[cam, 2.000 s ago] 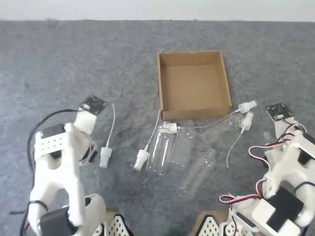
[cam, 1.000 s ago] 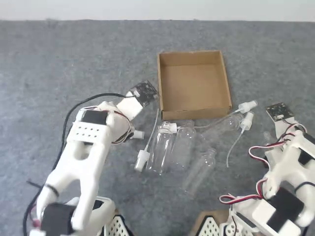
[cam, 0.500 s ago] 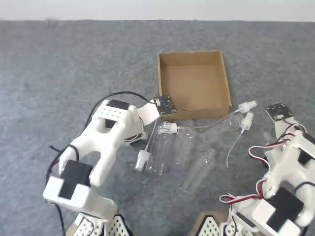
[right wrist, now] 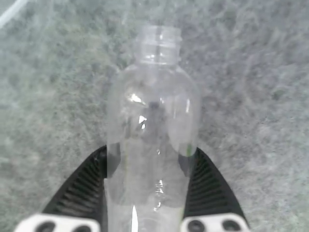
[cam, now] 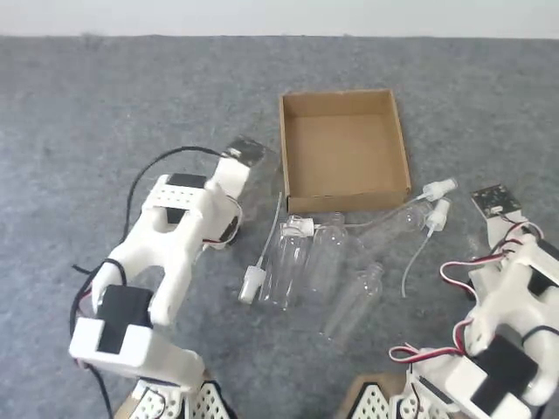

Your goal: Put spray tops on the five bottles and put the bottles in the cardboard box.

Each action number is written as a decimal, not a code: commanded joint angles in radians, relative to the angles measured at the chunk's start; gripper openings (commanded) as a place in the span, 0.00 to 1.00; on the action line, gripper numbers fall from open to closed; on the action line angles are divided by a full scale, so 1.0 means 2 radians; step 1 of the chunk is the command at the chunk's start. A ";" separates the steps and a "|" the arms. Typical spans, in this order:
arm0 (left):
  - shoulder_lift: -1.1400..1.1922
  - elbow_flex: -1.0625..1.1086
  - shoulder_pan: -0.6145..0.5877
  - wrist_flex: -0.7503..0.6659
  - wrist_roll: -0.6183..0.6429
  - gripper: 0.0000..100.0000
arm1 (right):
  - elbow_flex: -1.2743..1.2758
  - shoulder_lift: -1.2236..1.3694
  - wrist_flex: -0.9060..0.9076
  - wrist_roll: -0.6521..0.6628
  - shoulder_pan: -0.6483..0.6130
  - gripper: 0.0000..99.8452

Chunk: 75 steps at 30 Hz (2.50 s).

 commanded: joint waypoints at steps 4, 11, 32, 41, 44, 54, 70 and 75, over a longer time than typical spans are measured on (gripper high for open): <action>-0.032 -0.022 -0.006 0.010 0.101 0.16 | 0.004 -0.025 0.007 -0.014 0.007 0.01; -0.031 -0.056 -0.005 0.010 0.101 0.20 | 0.004 -0.027 0.007 -0.015 0.007 0.01; -0.008 -0.076 -0.008 0.006 0.079 0.01 | 0.004 -0.029 0.007 -0.015 0.007 0.17; -0.196 -0.066 -0.002 0.087 0.120 0.01 | -0.009 -0.030 0.008 -0.042 -0.006 0.24; -0.219 -0.043 -0.002 0.081 0.130 0.01 | -0.035 -0.030 0.016 -0.066 -0.017 0.30; -0.225 0.043 -0.002 0.016 0.143 0.01 | -0.154 -0.016 0.107 -0.094 -0.086 0.32; -0.224 0.048 -0.002 0.015 0.143 0.01 | -0.183 0.111 0.117 -0.081 -0.076 0.11; -0.223 0.048 -0.002 0.015 0.143 0.01 | -0.186 0.110 0.118 -0.091 -0.072 0.02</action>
